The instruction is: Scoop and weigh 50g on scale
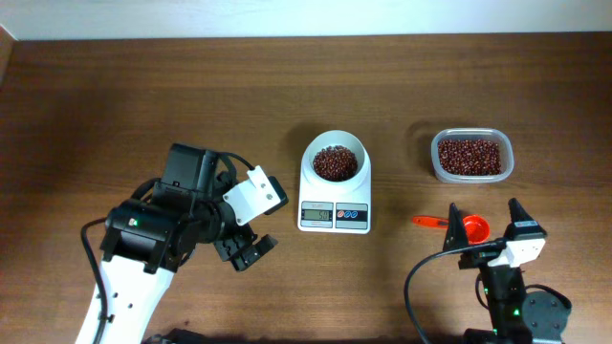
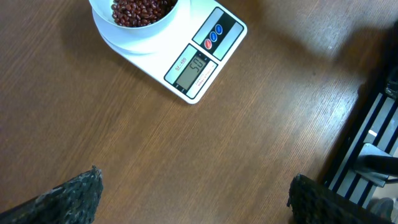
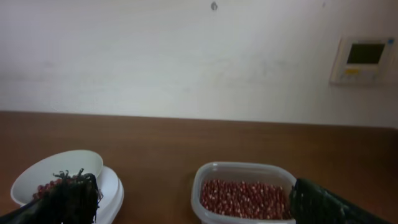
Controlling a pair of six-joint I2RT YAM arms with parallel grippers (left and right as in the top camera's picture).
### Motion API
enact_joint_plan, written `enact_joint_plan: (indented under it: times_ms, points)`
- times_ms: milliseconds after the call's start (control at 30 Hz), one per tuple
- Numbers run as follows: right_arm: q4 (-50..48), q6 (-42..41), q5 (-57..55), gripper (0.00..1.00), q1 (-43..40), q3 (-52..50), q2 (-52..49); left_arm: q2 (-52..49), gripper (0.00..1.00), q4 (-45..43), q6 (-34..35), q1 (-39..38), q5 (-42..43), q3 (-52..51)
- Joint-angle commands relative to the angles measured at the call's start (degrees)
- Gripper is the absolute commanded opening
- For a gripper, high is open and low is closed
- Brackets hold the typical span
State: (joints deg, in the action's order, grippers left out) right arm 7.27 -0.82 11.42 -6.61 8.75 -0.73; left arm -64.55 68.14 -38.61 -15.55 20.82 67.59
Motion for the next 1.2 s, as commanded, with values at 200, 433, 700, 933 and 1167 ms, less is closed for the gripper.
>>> enact_joint_plan:
  times_ms: [200, 433, 700, 933, 1167]
  points:
    - [-10.6, 0.6, -1.7, 0.99, -0.2, -8.4, 0.5, 0.4, 0.99, 0.1, -0.3, 0.3, 0.8, -0.1]
    - [-6.2, 0.6, -1.8, 0.99, 0.4, -8.4, 0.5, 0.4, 0.99, 0.1, -0.3, 0.3, 0.8, -0.1]
    - [-2.9, 0.6, -7.4, 0.99, 4.5, -8.4, 0.5, 0.4, 0.99, 0.1, -0.3, 0.3, 0.8, -0.1]
    - [-2.8, 0.6, -7.3, 0.99, 4.5, -8.4, 0.5, 0.4, 0.99, 0.1, -0.3, 0.3, 0.8, -0.1]
    - [-2.8, 0.6, -7.4, 0.99, 4.5, -8.4, 0.5, 0.4, 0.99, 0.1, -0.3, 0.3, 0.8, -0.1]
